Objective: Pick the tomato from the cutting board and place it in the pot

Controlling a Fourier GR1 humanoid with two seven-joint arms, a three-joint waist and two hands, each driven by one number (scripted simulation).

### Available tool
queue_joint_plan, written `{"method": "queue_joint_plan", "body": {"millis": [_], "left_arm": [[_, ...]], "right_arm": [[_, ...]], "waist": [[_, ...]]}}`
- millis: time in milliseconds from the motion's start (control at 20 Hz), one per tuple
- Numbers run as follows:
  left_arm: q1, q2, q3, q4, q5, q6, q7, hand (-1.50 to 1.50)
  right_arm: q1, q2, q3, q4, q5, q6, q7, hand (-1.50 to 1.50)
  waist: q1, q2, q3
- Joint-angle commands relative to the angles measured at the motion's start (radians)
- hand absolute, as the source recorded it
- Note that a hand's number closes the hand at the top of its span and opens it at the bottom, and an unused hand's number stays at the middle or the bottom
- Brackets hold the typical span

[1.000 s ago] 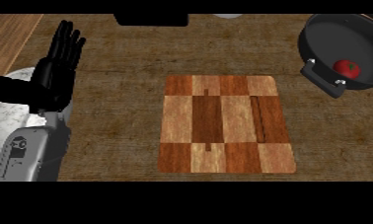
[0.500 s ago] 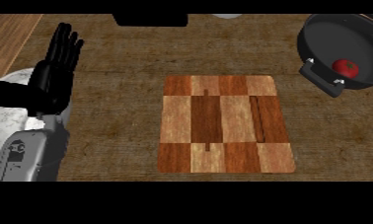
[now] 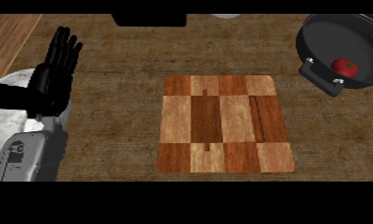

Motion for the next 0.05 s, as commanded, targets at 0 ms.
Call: {"method": "queue_joint_plan", "body": {"millis": [0], "left_arm": [[-0.008,0.017,0.017,-0.031,0.021,-0.009,0.047,0.00]], "right_arm": [[0.059,-0.032,-0.011,0.008,-0.051,0.029,-0.019,-1.50]], "waist": [[-0.001,-0.003,0.000]]}}
